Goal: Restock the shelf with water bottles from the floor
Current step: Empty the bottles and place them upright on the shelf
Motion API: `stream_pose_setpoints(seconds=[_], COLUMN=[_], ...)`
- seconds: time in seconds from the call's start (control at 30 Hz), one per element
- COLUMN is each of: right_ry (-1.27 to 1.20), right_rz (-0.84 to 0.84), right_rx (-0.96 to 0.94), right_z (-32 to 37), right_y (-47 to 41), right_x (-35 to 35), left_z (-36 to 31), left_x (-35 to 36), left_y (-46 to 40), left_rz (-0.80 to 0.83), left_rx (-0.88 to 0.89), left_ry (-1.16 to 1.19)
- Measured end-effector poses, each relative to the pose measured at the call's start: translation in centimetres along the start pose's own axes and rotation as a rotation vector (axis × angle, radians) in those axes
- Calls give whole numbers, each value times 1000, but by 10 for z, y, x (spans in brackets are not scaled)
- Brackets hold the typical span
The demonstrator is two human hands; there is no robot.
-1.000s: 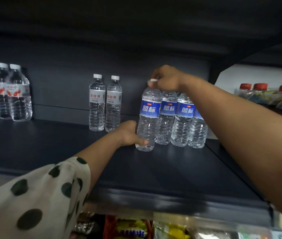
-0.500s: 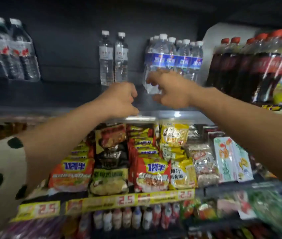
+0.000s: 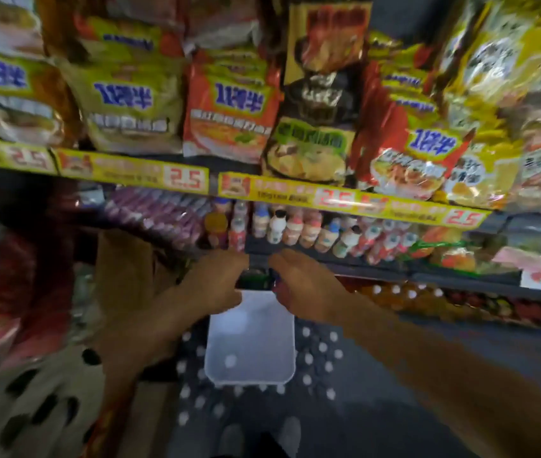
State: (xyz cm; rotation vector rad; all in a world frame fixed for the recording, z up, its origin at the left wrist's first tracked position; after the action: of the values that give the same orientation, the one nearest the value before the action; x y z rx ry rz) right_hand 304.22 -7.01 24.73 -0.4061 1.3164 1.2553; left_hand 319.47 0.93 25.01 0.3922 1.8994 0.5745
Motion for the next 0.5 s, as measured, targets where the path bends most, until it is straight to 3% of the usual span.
stream_pose_setpoints(seconds=[0.27,0.37,0.5], right_ry=[-52,-12,70], right_rz=[412,491,510], right_rx=[13,22,41], right_z=[8,8,3], right_y=[-109,-132,-156], right_x=[233,301,362], left_z=[91,110,128], left_x=[188,240,282], left_y=[-72,-92,-112], left_rz=[245,347,321], left_rx=[-251,-228,-253], left_ry=[183,157,170])
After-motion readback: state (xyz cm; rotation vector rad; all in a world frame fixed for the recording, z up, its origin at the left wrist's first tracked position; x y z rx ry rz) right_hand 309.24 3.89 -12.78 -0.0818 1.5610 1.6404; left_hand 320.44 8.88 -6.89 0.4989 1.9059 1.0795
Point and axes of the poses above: each hand's wrist, its own y-axis away from the middle knuckle, its own x-axis out of the palm, z = x × y, the point moved 2 cm from there along -y, towards the middle knuckle, and after that the axes turned 15 degrees about z, right-handed, at the moved point
